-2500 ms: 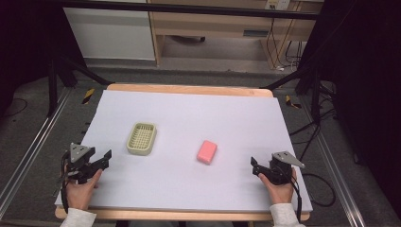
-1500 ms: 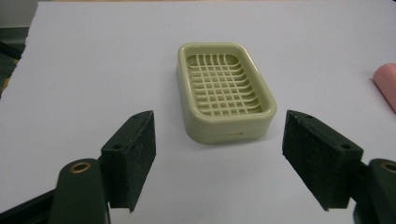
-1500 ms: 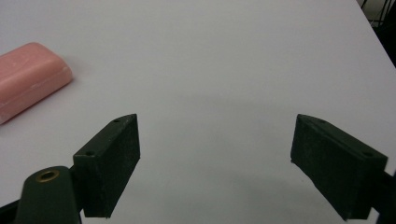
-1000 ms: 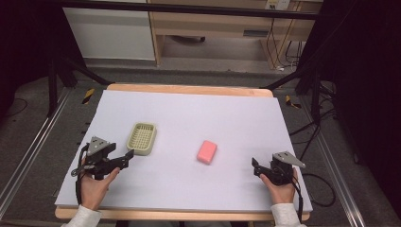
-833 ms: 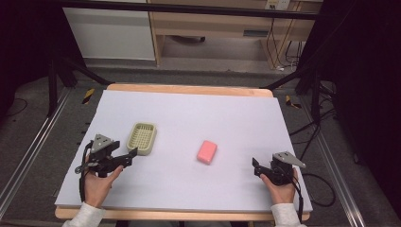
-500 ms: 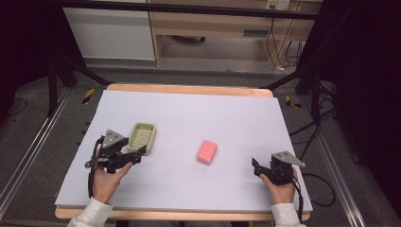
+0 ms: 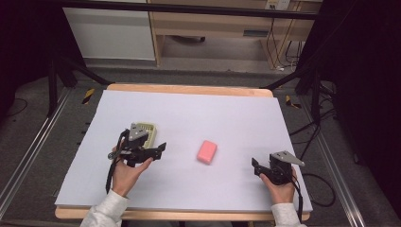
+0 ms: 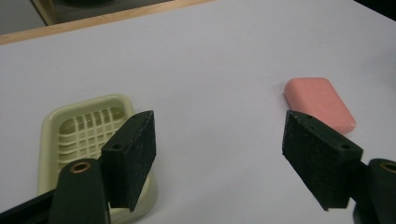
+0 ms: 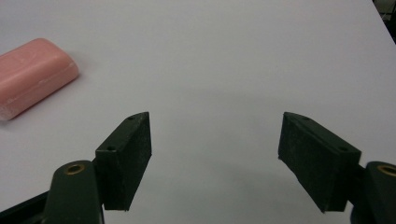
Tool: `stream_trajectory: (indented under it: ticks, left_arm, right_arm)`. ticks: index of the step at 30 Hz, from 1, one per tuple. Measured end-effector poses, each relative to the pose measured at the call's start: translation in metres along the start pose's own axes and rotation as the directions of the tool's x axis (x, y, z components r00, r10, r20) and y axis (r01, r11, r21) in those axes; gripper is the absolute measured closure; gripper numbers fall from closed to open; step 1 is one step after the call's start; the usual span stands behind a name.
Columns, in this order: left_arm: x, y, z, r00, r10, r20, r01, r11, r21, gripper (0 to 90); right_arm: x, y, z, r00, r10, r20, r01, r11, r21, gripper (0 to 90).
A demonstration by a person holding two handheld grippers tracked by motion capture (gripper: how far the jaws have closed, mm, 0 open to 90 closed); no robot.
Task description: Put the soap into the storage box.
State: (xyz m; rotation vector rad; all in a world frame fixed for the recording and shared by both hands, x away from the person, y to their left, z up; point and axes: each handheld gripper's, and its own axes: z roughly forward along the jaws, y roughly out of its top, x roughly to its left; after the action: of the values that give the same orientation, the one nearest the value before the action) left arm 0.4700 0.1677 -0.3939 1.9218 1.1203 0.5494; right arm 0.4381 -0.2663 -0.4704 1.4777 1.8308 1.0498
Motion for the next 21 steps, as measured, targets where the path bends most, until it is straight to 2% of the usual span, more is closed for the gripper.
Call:
stream_trajectory:
  ticks: [4, 13, 21]
  left_arm:
    - [-0.009, 0.005, 0.007, 0.9997, 0.017, 0.015, -0.017, 0.9998, 0.011, 25.7]
    - [-0.028, 0.014, 0.024, 0.9986, 0.024, 0.046, -0.025, 0.9995, 0.017, 26.1]
    - [-0.042, 0.022, 0.036, 0.9975, 0.044, 0.055, -0.047, 0.9981, 0.041, 26.6]
  right_arm:
    - [0.0, 0.0, 0.0, 1.0, -0.002, 0.002, 0.002, 1.0, 0.003, 26.1]
    - [-0.001, 0.0, 0.0, 1.0, -0.002, 0.006, 0.002, 1.0, 0.005, 26.7]
    - [-0.003, 0.0, 0.0, 1.0, -0.002, 0.007, 0.002, 1.0, 0.004, 26.7]
